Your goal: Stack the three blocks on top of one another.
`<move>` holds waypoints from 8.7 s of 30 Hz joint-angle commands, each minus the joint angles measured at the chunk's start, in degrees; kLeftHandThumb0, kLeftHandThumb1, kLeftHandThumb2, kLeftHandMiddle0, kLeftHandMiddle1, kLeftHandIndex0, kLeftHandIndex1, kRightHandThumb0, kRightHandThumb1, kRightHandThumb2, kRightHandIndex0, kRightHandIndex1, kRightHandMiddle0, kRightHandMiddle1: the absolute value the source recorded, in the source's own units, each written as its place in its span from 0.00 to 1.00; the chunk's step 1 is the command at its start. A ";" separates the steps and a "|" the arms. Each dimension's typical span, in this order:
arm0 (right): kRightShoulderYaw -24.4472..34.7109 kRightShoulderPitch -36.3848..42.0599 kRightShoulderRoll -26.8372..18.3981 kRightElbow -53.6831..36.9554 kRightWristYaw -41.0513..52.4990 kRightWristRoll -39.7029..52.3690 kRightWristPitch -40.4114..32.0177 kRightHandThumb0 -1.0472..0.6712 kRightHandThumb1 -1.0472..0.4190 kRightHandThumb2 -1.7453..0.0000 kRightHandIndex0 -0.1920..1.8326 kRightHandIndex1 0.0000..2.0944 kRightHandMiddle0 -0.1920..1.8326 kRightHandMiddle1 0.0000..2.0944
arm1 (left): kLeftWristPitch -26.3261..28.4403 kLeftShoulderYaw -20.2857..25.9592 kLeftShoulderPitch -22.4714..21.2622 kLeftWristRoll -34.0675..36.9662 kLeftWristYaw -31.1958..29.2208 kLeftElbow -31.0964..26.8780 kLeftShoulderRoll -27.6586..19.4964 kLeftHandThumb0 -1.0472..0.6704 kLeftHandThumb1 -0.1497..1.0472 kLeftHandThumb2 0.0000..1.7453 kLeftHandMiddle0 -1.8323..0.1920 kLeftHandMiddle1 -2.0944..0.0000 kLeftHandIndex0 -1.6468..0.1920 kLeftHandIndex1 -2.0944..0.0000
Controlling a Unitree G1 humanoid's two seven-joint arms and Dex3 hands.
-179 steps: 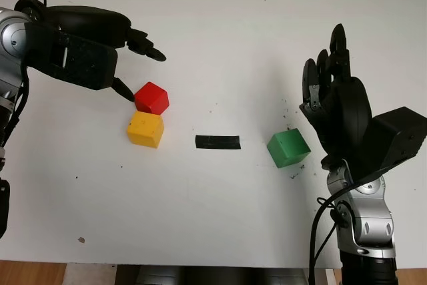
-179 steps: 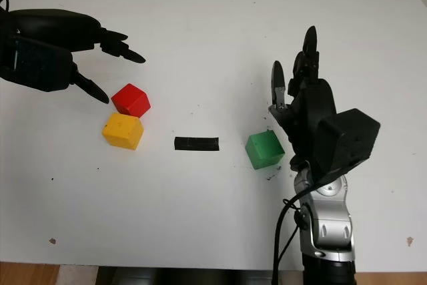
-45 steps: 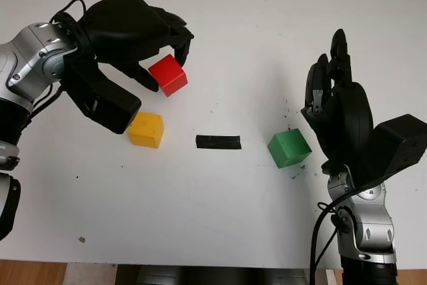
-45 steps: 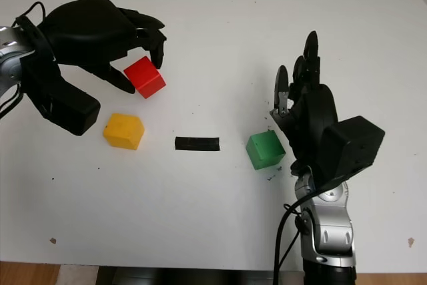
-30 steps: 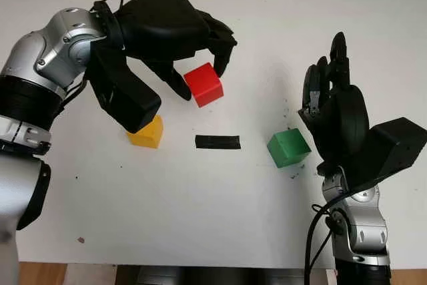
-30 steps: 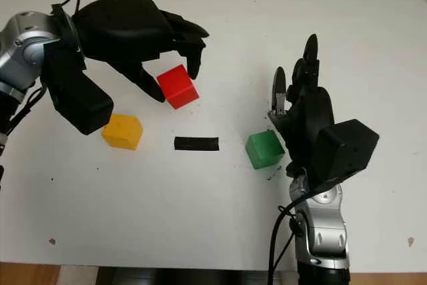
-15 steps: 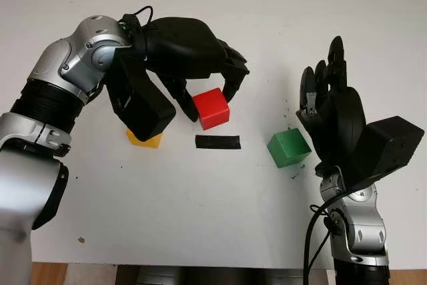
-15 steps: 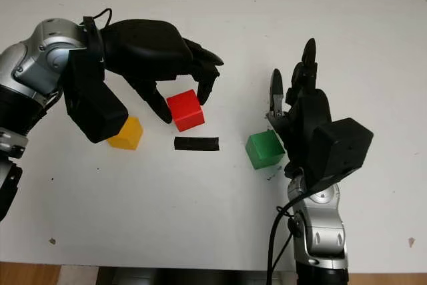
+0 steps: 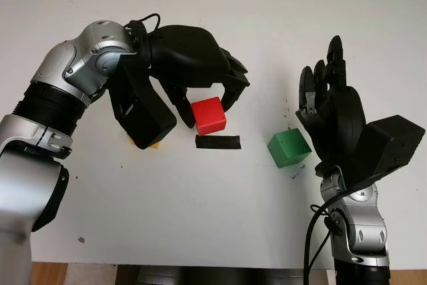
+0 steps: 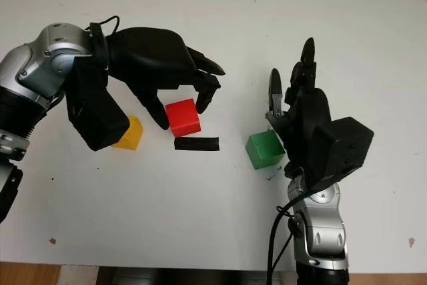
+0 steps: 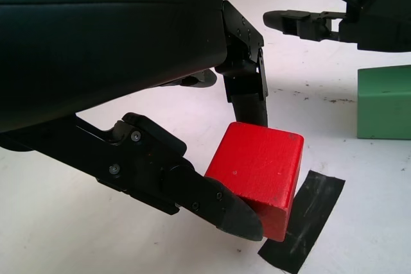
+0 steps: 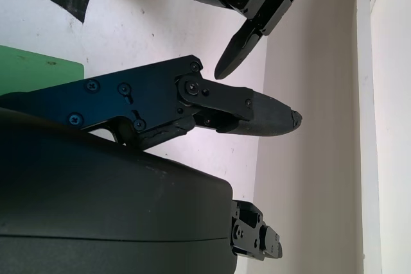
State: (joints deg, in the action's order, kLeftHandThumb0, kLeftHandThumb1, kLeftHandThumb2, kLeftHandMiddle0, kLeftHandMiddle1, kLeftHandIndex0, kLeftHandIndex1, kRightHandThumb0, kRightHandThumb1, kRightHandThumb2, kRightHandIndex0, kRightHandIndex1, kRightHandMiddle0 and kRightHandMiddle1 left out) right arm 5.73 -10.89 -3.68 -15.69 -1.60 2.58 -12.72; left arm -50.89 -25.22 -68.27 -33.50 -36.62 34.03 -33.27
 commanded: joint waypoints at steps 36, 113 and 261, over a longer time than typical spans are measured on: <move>-0.06 0.17 0.65 -0.62 -0.70 -0.01 -0.10 0.24 0.00 0.69 0.00 0.00 0.00 0.01 | -5.44 -4.60 1.03 -4.91 7.16 4.76 3.20 0.31 0.88 0.03 0.81 0.99 0.65 0.34; -0.59 -0.19 1.04 -0.75 -0.89 -0.16 -0.76 0.24 0.00 0.69 0.00 0.00 0.00 0.00 | 25.95 28.83 34.50 17.01 15.59 -18.25 -15.42 0.09 0.96 0.03 0.90 0.97 0.84 0.96; -3.41 -1.40 5.00 1.12 -5.33 -2.98 -0.38 0.26 0.00 0.76 0.00 0.00 0.00 0.00 | 46.28 21.90 38.58 22.75 6.39 -40.81 -4.05 0.41 1.00 0.05 0.74 0.97 0.73 0.20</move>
State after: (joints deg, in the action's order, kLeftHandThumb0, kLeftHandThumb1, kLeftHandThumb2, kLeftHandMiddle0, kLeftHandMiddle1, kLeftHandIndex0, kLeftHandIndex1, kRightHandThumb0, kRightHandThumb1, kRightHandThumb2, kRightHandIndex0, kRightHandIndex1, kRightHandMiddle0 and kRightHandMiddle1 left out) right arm 2.29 -12.12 0.98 -14.60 -6.75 -0.26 -13.99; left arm -4.39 -3.00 -29.08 -10.52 -30.07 -6.08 -37.57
